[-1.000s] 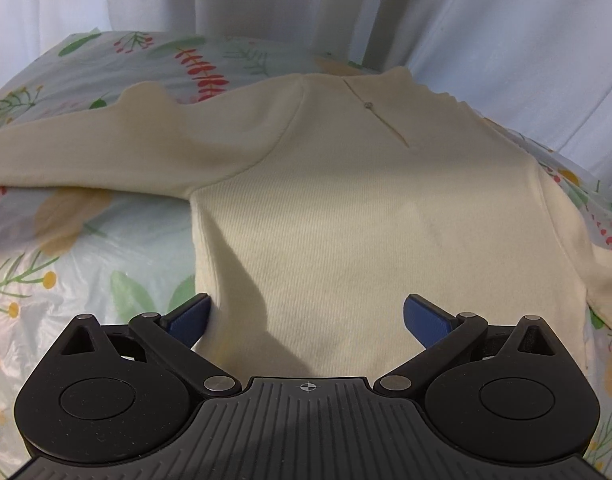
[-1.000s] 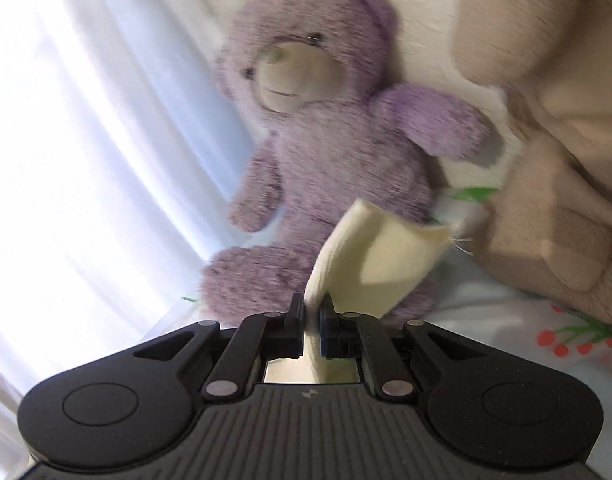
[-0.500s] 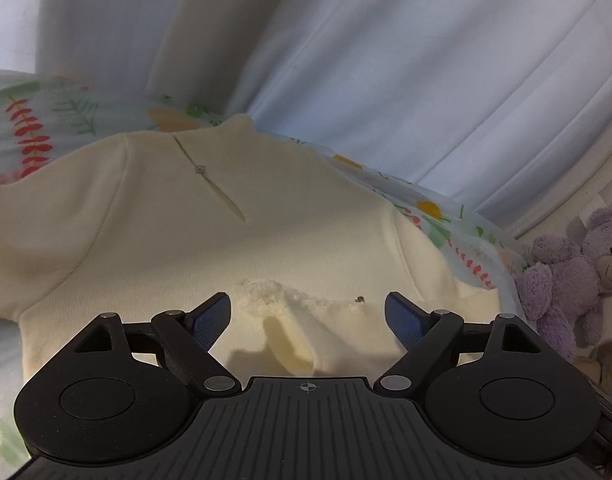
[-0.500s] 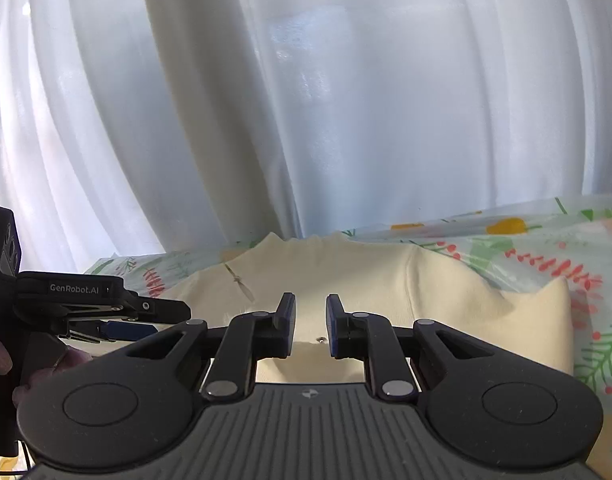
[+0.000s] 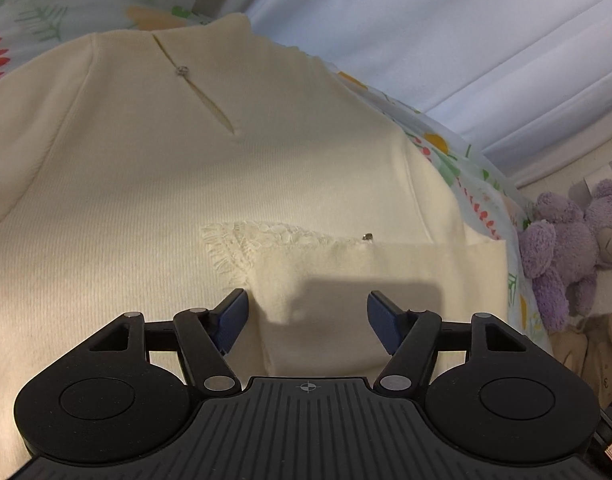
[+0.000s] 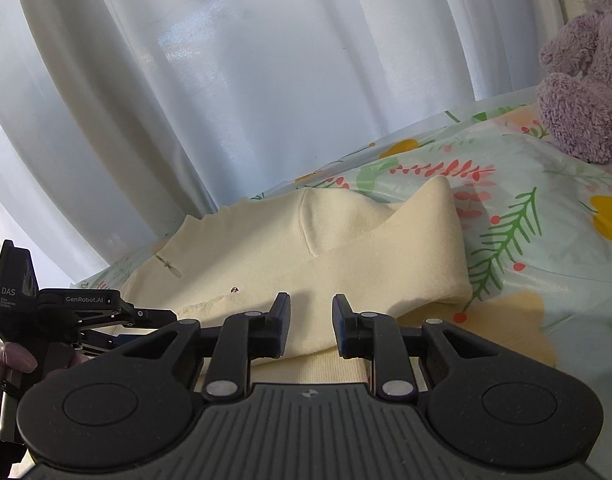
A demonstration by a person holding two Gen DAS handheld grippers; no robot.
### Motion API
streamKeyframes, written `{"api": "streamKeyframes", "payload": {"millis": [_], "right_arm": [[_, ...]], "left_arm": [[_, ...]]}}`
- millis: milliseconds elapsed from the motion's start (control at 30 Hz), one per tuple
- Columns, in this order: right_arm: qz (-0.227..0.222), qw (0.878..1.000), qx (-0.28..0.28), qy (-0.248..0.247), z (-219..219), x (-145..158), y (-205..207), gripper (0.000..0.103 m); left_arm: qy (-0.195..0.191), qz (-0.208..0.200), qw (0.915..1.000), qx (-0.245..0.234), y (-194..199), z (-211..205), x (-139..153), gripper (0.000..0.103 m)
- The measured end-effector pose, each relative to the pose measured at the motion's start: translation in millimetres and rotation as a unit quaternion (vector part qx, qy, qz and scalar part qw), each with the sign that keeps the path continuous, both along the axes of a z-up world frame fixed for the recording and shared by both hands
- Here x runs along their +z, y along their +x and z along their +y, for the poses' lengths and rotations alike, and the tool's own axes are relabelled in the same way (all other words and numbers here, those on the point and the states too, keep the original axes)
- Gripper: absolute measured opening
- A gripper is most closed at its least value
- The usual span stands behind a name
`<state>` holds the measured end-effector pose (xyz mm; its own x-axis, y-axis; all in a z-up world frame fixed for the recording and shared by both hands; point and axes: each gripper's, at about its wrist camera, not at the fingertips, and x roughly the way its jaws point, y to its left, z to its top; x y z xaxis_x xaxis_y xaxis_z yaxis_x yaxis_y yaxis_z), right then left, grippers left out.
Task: Fold small clothes
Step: 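Carry the cuff across the sweater body with the right tool, then grasp the cuff with the left tool while the right tool releases it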
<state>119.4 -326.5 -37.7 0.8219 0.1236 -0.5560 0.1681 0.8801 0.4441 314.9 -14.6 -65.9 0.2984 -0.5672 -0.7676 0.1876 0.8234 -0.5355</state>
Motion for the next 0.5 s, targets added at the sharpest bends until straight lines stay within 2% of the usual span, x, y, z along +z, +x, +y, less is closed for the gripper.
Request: {"api": "streamKeyframes", "payload": {"millis": [33, 67, 100, 167, 233, 333, 400, 500], "right_arm": [[0.001, 1.000, -0.002, 0.002, -2, -1, 0, 0.022], [0.002, 1.000, -0.004, 0.003, -3, -3, 2, 0.022], [0.004, 1.000, -0.004, 0.003, -3, -4, 3, 0.022], [0.010, 1.000, -0.009, 0.004, -4, -6, 7, 0.022], [0.014, 1.000, -0.012, 0.008, -5, -7, 12, 0.022], [0.021, 1.000, -0.017, 0.011, -9, -7, 18, 0.022], [0.024, 0.999, -0.014, 0.019, -12, -8, 22, 0.022], [0.032, 0.999, -0.009, 0.038, -16, -13, 29, 0.022]], "left_arm": [[0.002, -0.001, 1.0000, -0.004, 0, -2, -1, 0.062], [0.010, -0.004, 0.9999, -0.006, 1, -6, -1, 0.050], [0.020, -0.011, 0.9997, -0.009, 1, -10, 0, 0.032], [0.018, -0.005, 0.9996, -0.019, 5, -16, -3, 0.011], [0.029, -0.011, 0.9994, -0.013, 6, -18, -1, 0.010], [0.040, -0.064, 0.9971, -0.003, 7, -13, 20, 0.010], [0.039, -0.109, 0.9930, 0.024, 9, 3, 44, 0.010], [0.066, -0.151, 0.9837, 0.071, 18, 31, 63, 0.010]]}}
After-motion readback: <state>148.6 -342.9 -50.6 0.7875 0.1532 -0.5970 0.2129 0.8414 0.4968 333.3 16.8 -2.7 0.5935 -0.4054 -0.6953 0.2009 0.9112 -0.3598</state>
